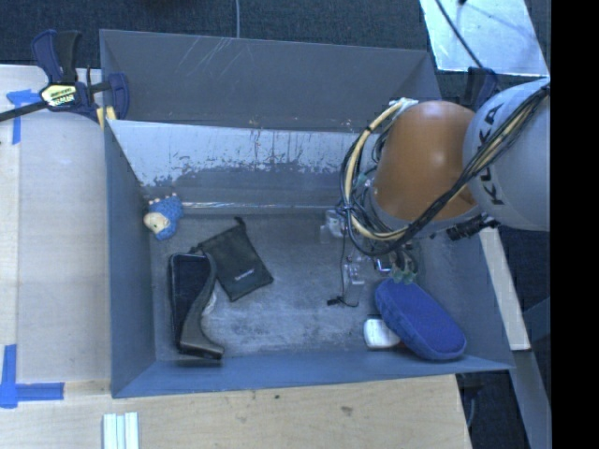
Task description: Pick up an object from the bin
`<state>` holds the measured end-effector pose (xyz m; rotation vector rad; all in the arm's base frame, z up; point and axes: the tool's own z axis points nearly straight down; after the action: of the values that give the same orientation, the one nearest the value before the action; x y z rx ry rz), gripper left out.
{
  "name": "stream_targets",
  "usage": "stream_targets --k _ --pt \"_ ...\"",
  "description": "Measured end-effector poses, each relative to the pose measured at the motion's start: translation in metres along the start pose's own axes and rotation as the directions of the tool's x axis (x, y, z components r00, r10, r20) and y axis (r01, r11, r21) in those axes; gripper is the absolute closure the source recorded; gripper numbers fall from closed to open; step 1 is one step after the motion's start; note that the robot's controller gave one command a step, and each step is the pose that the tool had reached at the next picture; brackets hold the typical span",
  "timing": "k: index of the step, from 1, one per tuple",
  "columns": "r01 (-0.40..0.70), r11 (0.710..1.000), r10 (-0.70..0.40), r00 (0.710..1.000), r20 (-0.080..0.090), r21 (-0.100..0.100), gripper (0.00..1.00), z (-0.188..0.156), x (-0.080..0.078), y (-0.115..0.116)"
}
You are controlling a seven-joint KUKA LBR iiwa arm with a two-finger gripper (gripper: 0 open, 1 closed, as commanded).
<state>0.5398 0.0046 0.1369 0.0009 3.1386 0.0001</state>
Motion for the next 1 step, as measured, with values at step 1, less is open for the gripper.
stream_targets --k 1 --pt "0.168 0.986 -0.168 0.986 -0.003 0.001 0.0 0.0051 0.04 -0.0508"
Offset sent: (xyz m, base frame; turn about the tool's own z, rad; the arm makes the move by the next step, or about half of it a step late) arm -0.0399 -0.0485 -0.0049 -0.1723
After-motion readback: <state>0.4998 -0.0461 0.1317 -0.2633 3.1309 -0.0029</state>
